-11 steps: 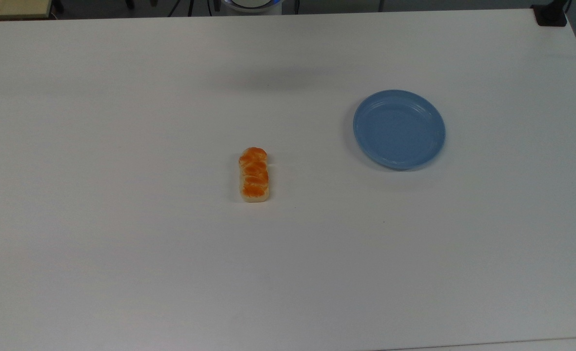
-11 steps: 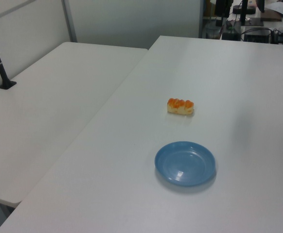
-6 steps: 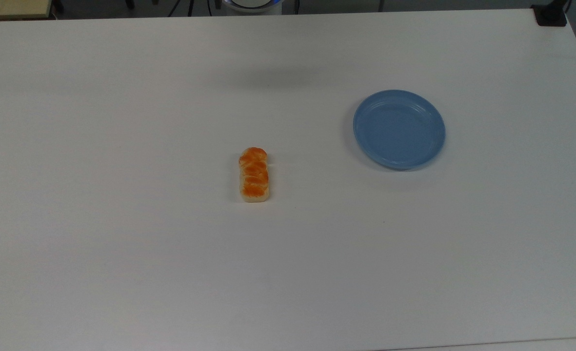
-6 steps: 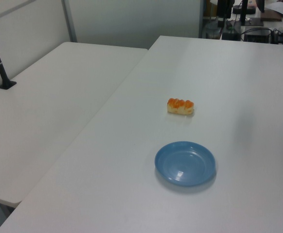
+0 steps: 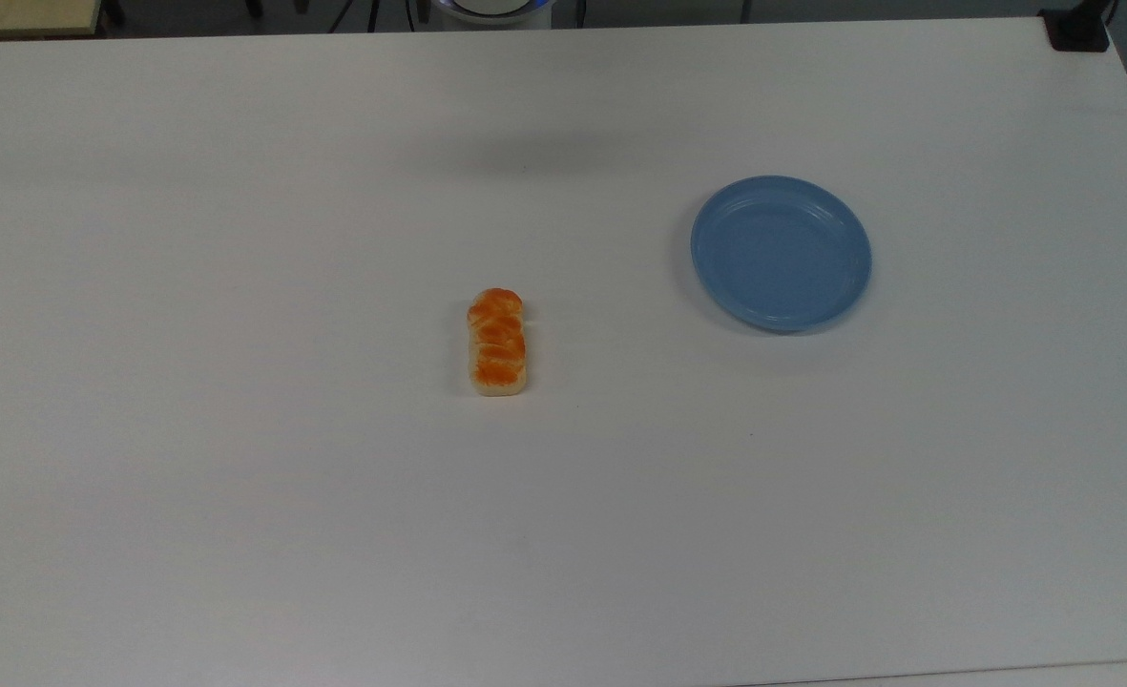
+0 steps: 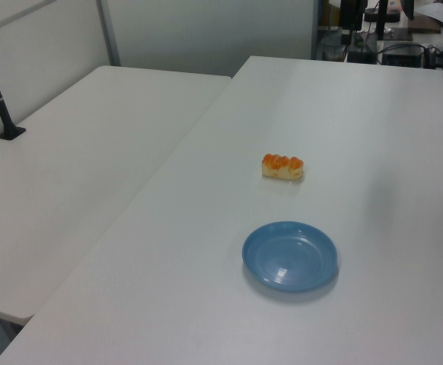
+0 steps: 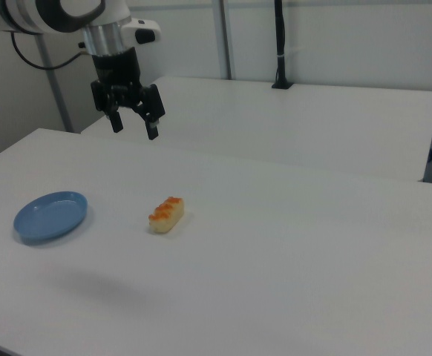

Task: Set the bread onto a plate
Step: 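Move the open gripper over the bread roll and lower onto it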

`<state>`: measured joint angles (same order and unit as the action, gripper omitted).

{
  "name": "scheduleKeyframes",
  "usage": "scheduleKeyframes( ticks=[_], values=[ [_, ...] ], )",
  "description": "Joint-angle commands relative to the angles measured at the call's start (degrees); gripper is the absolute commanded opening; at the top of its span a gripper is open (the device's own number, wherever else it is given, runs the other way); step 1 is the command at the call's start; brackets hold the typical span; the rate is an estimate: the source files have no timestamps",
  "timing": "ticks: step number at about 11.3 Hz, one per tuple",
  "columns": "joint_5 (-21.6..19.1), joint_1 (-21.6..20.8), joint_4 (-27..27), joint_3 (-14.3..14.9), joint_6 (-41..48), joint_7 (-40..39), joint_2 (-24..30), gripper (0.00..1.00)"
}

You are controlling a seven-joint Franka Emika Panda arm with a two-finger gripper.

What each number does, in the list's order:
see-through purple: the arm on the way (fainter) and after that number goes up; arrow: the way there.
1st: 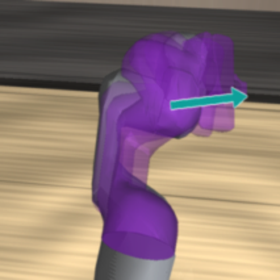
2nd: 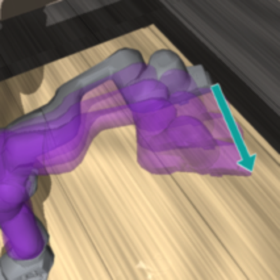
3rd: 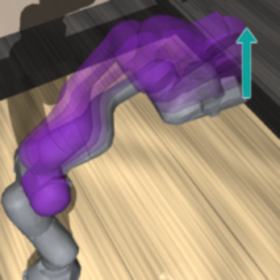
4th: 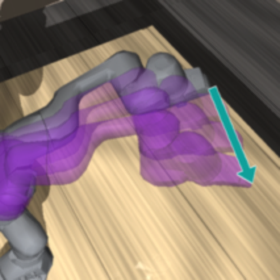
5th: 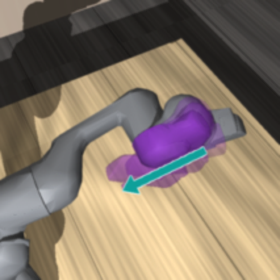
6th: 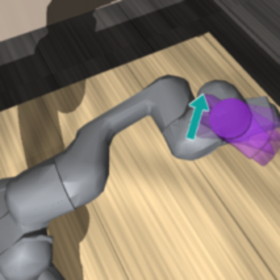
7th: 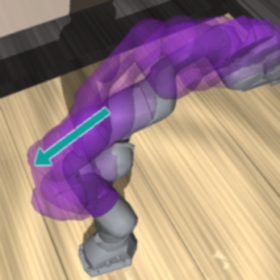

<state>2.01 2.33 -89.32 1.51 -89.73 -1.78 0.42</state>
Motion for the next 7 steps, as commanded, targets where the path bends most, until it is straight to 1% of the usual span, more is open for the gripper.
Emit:
scheduleKeyframes(
  ticks=[1, 3, 5, 6, 7],
  values=[
    [-1.3, 2.0, -2.4, 0.1, -1.4, -0.9, -1.4, 1.00],
    [-1.3, 2.9, -7.6, 0.1, -11.9, -0.7, -2.0, 1.00],
    [-0.7, 2.5, -14.7, 0.1, -21.1, -1.7, -1.7, 1.00],
    [-0.7, 2.2, -17.7, 0.0, -27.0, -2.0, -2.1, 1.00],
    [-0.7, 2.1, -19.0, -0.4, -30.6, -2.0, -3.6, 1.00]
  ],
)
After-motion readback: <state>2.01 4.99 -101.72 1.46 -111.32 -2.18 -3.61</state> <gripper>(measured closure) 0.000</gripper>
